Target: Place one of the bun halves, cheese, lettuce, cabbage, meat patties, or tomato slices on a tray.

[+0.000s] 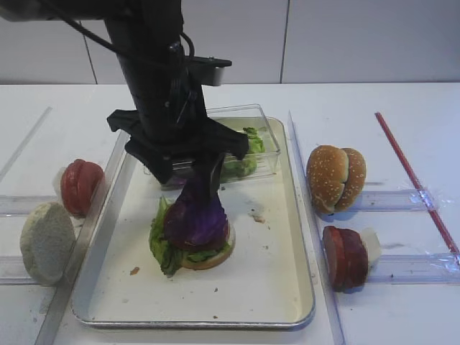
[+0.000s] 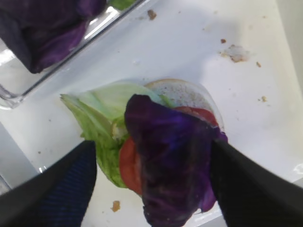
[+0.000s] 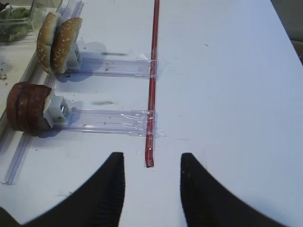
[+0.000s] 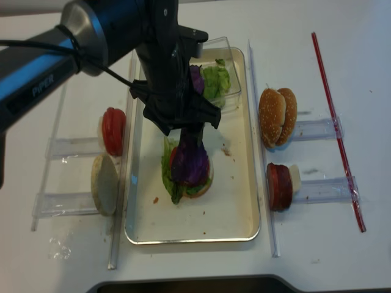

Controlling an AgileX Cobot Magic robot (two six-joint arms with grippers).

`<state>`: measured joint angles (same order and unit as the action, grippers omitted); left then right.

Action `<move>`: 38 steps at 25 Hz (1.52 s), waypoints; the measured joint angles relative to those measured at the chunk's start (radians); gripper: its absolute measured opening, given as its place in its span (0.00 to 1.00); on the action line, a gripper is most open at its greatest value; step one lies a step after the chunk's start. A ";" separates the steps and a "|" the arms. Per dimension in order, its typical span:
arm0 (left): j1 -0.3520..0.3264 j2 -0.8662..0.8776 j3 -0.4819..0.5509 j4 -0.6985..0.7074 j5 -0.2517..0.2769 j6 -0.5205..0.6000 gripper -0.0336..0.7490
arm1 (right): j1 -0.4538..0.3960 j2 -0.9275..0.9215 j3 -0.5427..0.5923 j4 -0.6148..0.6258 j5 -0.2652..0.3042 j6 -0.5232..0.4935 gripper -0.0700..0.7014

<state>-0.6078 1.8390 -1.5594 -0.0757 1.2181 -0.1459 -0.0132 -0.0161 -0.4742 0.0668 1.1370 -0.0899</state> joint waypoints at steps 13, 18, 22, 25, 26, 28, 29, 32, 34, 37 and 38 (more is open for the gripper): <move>0.004 -0.076 -0.006 0.049 0.008 -0.004 0.65 | 0.000 0.000 0.000 0.000 0.000 0.000 0.48; 0.054 -0.146 -0.003 0.059 0.011 -0.004 0.65 | 0.000 0.000 0.000 0.000 0.000 0.000 0.48; 0.125 -0.208 0.051 0.076 0.011 0.000 0.65 | 0.000 0.000 0.000 0.000 0.000 0.000 0.48; 0.183 -0.256 0.110 0.076 0.014 0.005 0.65 | 0.000 0.000 0.000 0.000 0.000 0.000 0.48; 0.205 -0.274 0.131 0.076 0.014 0.006 0.65 | 0.000 0.000 0.000 0.000 0.000 0.000 0.48; 0.244 -0.308 0.163 0.089 0.016 0.010 0.65 | 0.000 0.000 0.000 0.000 0.000 0.000 0.48; 0.266 -0.327 0.177 0.094 0.016 0.010 0.65 | 0.000 0.000 0.000 0.000 0.000 0.000 0.48; 0.330 -0.381 0.214 0.102 0.017 0.012 0.65 | 0.000 0.000 0.000 0.000 0.000 0.000 0.48; 0.367 -0.416 0.243 0.102 0.019 0.014 0.65 | 0.000 0.000 0.000 0.000 0.000 0.000 0.48; 0.414 -0.460 0.280 0.102 0.021 0.032 0.65 | 0.000 0.000 0.000 0.000 0.000 0.000 0.48; 0.425 -0.475 0.291 0.102 0.023 0.034 0.65 | 0.000 0.000 0.000 0.000 0.000 0.000 0.48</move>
<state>-0.1833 1.3636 -1.2682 0.0259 1.2406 -0.1117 -0.0132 -0.0161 -0.4742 0.0668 1.1370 -0.0899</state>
